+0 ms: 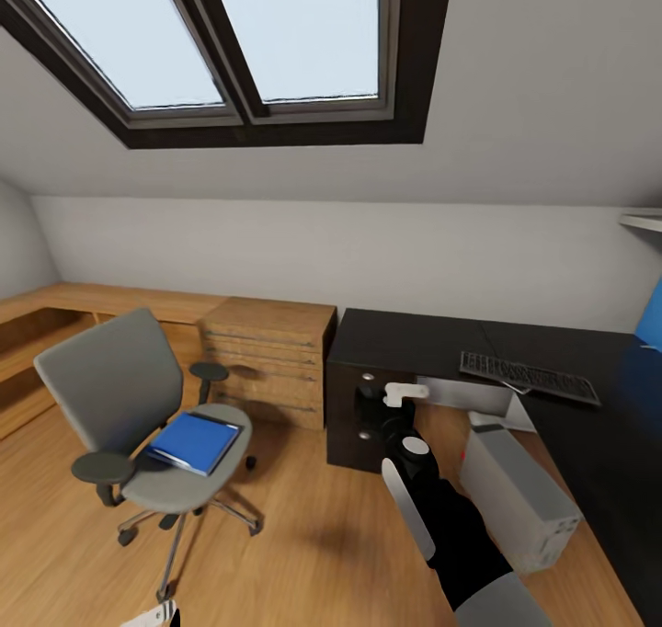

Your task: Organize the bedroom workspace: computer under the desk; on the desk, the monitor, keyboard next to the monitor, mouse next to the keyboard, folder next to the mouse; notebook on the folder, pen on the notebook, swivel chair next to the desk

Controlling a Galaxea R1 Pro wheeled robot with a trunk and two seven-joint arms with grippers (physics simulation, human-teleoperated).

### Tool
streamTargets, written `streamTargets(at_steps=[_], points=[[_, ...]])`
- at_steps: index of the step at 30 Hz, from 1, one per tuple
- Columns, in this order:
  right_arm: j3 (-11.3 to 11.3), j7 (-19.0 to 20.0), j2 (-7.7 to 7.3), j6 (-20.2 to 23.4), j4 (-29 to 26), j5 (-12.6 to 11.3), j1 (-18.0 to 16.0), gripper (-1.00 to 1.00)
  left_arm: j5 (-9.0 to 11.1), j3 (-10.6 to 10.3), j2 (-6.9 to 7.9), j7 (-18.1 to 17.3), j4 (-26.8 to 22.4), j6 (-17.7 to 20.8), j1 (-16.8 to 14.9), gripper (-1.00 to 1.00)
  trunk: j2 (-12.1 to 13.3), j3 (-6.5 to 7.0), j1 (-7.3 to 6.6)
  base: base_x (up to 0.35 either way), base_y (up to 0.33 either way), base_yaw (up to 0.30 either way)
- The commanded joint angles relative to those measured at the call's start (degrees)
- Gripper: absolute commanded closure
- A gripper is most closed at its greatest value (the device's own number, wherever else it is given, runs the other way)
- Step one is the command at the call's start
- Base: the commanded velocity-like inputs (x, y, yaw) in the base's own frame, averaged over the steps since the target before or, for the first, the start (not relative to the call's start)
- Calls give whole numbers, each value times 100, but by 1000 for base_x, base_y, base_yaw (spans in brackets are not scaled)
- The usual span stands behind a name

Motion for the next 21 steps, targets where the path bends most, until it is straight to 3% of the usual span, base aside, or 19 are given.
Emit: streamTargets(at_steps=[1,4,21], points=[[12,-59,-2,15,-8,-55,-5,100,61,-31,9,34,-8,-38,-3,-100,37,12,-18,321,0,0],[11,-62,-2,10,-9,-55,-5,100,61,-35,9,35,-10,-38,-3,-100,157,65,-84,321,0,0],[-111,-68,-2,2,-3,-55,-5,100,56,-45,1,35,-14,-31,-3,-100,157,65,-84,321,0,0]])
